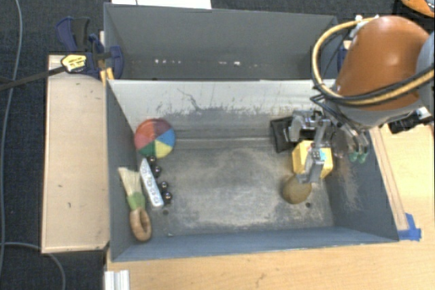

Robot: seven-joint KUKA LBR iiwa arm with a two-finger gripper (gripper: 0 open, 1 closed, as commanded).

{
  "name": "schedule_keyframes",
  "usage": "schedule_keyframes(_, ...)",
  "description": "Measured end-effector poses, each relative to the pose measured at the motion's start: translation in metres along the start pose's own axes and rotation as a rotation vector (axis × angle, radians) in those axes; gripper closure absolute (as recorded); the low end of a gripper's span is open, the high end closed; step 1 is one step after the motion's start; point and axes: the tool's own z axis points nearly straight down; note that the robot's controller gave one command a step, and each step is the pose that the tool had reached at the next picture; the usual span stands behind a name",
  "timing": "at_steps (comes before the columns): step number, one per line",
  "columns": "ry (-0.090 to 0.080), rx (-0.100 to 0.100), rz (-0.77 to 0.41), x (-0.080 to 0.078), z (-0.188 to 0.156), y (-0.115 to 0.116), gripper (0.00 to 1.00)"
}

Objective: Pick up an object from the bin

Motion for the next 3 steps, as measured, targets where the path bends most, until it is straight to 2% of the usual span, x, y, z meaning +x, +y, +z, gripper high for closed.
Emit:
schedule_keyframes(1, 0.000, 0.000, 0.000, 0.000, 0.000, 0.000, 0.00)
schedule_keyframes(2, -0.010, -0.001, 0.035, 0.003, 0.042, -0.013, 0.00)
schedule_keyframes(3, 0.003, -0.001, -0.018, 0.003, 0.076, -0.039, 0.00)
